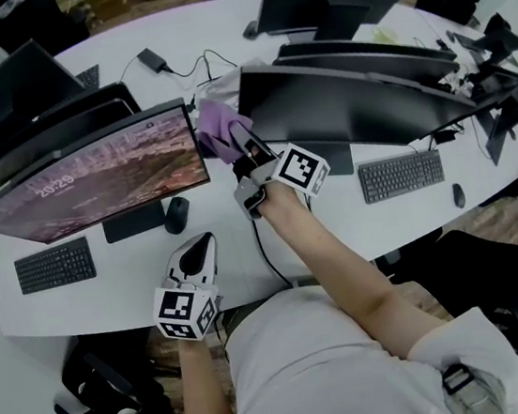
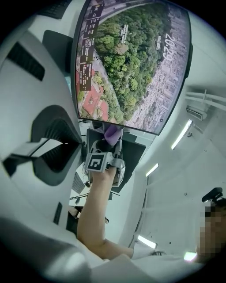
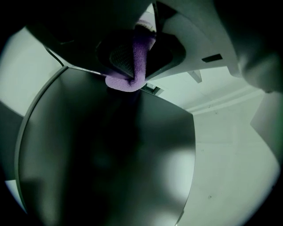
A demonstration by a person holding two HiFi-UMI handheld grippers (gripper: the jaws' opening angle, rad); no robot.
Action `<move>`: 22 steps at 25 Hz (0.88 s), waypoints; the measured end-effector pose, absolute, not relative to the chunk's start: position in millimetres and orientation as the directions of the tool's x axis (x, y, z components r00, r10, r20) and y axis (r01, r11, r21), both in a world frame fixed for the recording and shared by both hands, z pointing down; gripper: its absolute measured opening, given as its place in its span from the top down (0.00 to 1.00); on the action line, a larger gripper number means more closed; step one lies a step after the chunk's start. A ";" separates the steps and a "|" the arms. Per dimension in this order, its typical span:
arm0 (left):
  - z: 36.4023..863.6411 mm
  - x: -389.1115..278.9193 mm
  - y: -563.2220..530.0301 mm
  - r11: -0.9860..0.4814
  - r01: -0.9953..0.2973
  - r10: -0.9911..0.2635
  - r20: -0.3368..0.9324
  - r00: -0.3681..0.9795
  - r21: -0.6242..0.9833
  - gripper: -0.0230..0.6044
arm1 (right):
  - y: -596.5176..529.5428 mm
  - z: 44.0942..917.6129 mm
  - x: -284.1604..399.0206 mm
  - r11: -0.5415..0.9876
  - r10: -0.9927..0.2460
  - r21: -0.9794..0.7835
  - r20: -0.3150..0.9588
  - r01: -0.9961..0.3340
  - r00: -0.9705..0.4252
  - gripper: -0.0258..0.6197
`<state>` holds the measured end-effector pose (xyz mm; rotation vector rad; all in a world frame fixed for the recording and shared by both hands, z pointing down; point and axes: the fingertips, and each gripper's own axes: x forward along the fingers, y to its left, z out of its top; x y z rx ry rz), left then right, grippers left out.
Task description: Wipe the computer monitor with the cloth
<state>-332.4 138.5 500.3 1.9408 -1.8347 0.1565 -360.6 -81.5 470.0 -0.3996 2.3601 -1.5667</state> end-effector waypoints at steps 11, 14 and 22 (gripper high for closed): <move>482.5 -326.8 122.3 -0.001 -0.972 -0.930 0.357 0.088 0.237 0.97 | -79.6 402.0 -358.8 0.432 -0.347 -0.902 -0.194 0.027 -0.918 0.88; 477.5 -325.2 118.1 -0.003 -0.973 -0.933 0.348 0.086 0.231 0.97 | -79.7 383.6 -357.0 0.442 -0.341 -0.895 -0.223 0.053 -0.913 0.88; 471.5 -323.2 116.4 -0.001 -0.976 -0.937 0.341 0.077 0.216 0.97 | -75.7 330.8 -350.9 0.469 -0.330 -0.872 -0.322 0.143 -0.887 0.89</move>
